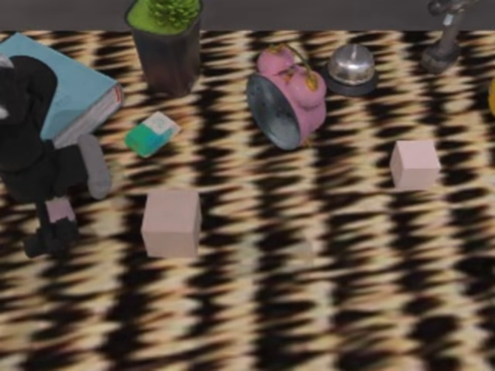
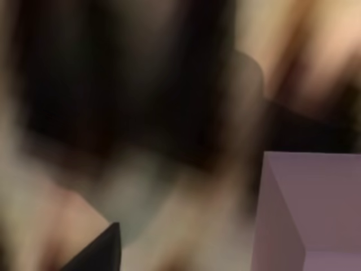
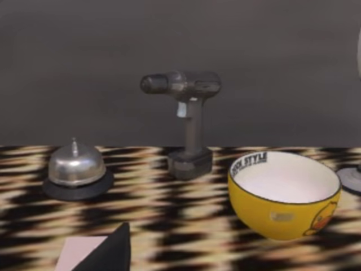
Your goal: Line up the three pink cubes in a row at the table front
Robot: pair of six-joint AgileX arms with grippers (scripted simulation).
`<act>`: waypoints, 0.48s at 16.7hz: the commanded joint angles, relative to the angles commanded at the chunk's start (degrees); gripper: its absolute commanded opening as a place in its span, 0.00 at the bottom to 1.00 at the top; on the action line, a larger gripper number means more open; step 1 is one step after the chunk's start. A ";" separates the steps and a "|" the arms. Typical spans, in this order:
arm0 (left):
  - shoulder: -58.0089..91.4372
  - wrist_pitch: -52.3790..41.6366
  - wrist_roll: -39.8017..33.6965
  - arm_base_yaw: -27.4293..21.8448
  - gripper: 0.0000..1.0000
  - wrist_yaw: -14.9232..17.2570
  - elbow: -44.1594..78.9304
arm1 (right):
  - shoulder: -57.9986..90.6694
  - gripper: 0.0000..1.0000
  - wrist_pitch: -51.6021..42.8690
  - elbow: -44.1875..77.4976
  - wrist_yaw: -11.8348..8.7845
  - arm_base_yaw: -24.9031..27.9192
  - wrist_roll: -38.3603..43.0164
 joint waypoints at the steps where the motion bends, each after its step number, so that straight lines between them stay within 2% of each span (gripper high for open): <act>1: 0.00 0.00 0.00 0.00 0.92 0.00 0.00 | 0.00 1.00 0.00 0.00 0.00 0.00 0.00; 8: 0.00 0.00 0.00 0.00 0.40 0.00 0.00 | 0.00 1.00 0.00 0.00 0.00 0.00 0.00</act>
